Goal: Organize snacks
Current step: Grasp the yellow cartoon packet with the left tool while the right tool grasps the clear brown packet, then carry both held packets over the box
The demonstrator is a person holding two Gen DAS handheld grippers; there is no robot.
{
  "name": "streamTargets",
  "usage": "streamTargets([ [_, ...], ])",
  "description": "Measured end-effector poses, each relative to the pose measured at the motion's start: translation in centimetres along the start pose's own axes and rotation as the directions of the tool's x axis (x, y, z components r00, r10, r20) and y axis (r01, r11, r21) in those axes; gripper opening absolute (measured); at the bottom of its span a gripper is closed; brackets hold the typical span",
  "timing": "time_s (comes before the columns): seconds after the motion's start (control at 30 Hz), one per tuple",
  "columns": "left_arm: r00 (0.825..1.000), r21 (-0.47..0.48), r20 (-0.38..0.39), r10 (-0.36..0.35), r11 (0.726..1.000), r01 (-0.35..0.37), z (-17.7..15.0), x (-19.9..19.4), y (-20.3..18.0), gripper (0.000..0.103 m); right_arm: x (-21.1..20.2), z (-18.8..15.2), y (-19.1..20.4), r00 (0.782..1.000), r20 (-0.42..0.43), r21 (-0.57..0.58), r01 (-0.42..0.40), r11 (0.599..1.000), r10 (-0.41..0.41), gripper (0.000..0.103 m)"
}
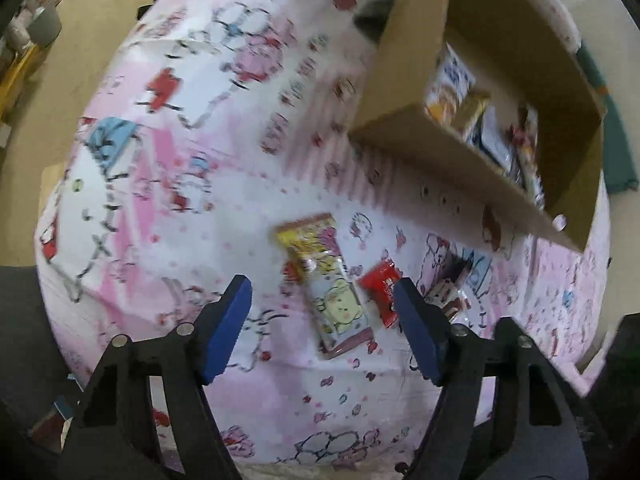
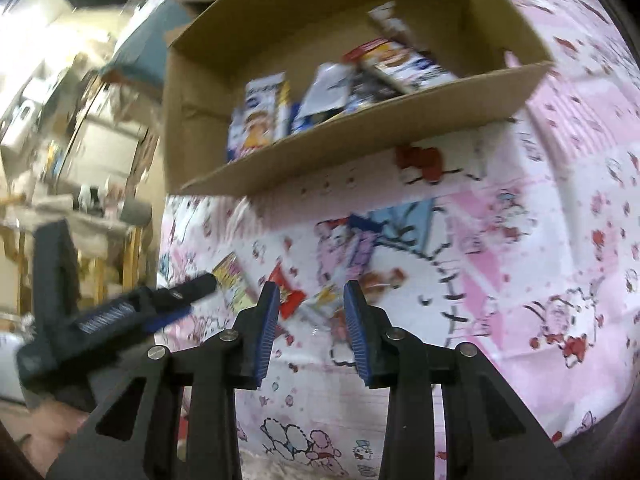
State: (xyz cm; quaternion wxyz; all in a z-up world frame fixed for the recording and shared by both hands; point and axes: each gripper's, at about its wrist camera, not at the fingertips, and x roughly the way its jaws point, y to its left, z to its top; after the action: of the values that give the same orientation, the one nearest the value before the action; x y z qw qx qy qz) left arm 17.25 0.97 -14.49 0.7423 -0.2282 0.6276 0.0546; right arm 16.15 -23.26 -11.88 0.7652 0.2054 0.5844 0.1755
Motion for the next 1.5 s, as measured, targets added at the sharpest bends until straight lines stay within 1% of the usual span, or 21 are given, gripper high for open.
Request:
streamTargets([
  [0.13, 0.999, 0.047, 0.011, 0.038, 0.998, -0.039, -0.2, 1.0, -1.5, 0.065, -0.7, 0.1, -1.2, 1.000, 0.023, 0.057, 0.010, 0.998, -0.011, 0.037],
  [0.23, 0.998, 0.063, -0.009, 0.054, 0.997, -0.054, -0.3, 1.9, -1.8, 0.054, -0.9, 0.2, -2.4, 0.999, 0.026, 0.089, 0.045, 0.995, -0.047, 0.037],
  [0.3, 0.997, 0.077, -0.005, 0.078, 0.994, -0.077, -0.2, 2.1, -1.8, 0.052, -0.6, 0.0, -3.3, 0.998, 0.006, 0.123, 0.065, 0.990, -0.066, 0.037],
  [0.37, 0.996, 0.076, -0.009, 0.093, 0.993, -0.092, -0.3, 2.4, -1.4, 0.051, -0.2, -0.1, -4.0, 0.999, -0.028, 0.163, 0.045, 0.986, -0.041, 0.037],
  [0.4, 0.995, 0.081, -0.015, 0.097, 0.992, -0.095, -0.4, 2.5, -1.3, 0.048, 0.6, -0.2, -4.4, 0.998, -0.061, 0.195, 0.026, 0.980, -0.014, 0.037],
  [0.5, 0.993, 0.106, -0.015, 0.114, 0.988, -0.112, -0.8, 2.5, -1.0, 0.048, 2.7, -0.4, -4.5, 0.992, -0.124, 0.234, -0.002, 0.972, 0.032, 0.037],
  [0.6, 0.991, 0.137, -0.018, 0.134, 0.982, -0.130, -1.3, 2.7, -1.0, 0.048, 4.3, -0.5, -3.6, 0.988, -0.155, 0.189, 0.051, 0.981, -0.021, 0.037],
  [0.67, 0.991, 0.157, -0.015, 0.136, 0.979, -0.132, -1.6, 2.7, -1.0, 0.048, 4.7, -0.5, -2.9, 0.986, -0.151, 0.147, 0.089, 0.985, -0.067, 0.034],
  [0.7, 0.991, 0.158, -0.012, 0.136, 0.978, -0.132, -1.7, 2.7, -0.9, 0.041, 4.8, -0.4, -2.5, 0.985, -0.143, 0.116, 0.109, 0.987, -0.092, 0.034],
  [0.73, 0.990, 0.163, -0.007, 0.138, 0.977, -0.135, -1.8, 2.7, -0.7, 0.029, 4.9, -0.5, -2.4, 0.984, -0.141, 0.099, 0.120, 0.988, -0.105, 0.031],
  [0.77, 0.989, 0.171, -0.003, 0.146, 0.975, -0.143, -2.2, 2.7, -0.3, 0.024, 5.0, -0.6, -2.3, 0.983, -0.142, 0.083, 0.130, 0.988, -0.117, 0.031],
  [0.8, 0.990, 0.177, -0.001, 0.139, 0.975, -0.137, -2.1, 2.6, -0.3, 0.024, 5.0, -0.7, -2.1, 0.983, -0.139, 0.066, 0.132, 0.989, -0.122, 0.030],
  [0.83, 0.991, 0.177, -0.001, 0.133, 0.975, -0.131, -2.1, 2.5, -0.3, 0.024, 5.0, -0.8, -2.0, 0.982, -0.135, 0.051, 0.140, 0.989, -0.132, 0.020],
  [0.87, 0.992, 0.177, -0.002, 0.129, 0.976, -0.127, -2.0, 2.3, -0.6, 0.024, 4.9, -0.8, -2.0, 0.983, -0.135, 0.046, 0.129, 0.991, -0.122, 0.017],
  [0.93, 0.993, 0.175, -0.007, 0.114, 0.978, -0.111, -2.0, 2.1, -0.7, 0.024, 4.5, -1.0, -2.3, 0.987, -0.135, 0.067, 0.098, 0.993, -0.088, 0.016],
  [1.17, 0.995, 0.188, 0.036, 0.093, 0.977, -0.098, -2.5, -0.5, -0.5, 0.024, 1.0, -1.1, -2.1, 0.998, -0.054, 0.063, 0.019, 0.998, -0.016, 0.016],
  [1.23, 0.995, 0.187, 0.055, 0.082, 0.978, -0.091, -2.7, -1.7, -0.3, 0.024, 0.0, -1.1, -2.3, 0.999, -0.032, 0.082, -0.020, 0.996, 0.022, 0.016],
  [1.3, 0.997, 0.180, 0.074, 0.034, 0.983, -0.047, -2.3, -3.0, -0.3, 0.024, -1.0, -1.1, -2.2, 0.999, -0.006, 0.087, -0.053, 0.995, 0.053, 0.016],
  [1.33, 0.996, 0.182, 0.085, 0.010, 0.983, -0.025, -2.2, -3.6, -0.3, 0.024, -1.7, -1.1, -2.1, 0.997, 0.018, 0.085, -0.073, 0.994, 0.071, 0.016],
  [1.4, 0.991, 0.195, 0.130, -0.008, 0.981, -0.017, -2.0, -5.1, -0.6, 0.024, -3.4, -0.8, -1.7, 0.993, 0.079, 0.059, -0.087, 0.994, 0.082, 0.016],
  [1.5, 0.977, 0.223, 0.205, -0.052, 0.975, 0.005, -1.9, -7.9, -1.4, 0.024, -5.8, 0.0, -0.8, 0.979, 0.172, 0.011, -0.116, 0.993, 0.112, 0.016],
])
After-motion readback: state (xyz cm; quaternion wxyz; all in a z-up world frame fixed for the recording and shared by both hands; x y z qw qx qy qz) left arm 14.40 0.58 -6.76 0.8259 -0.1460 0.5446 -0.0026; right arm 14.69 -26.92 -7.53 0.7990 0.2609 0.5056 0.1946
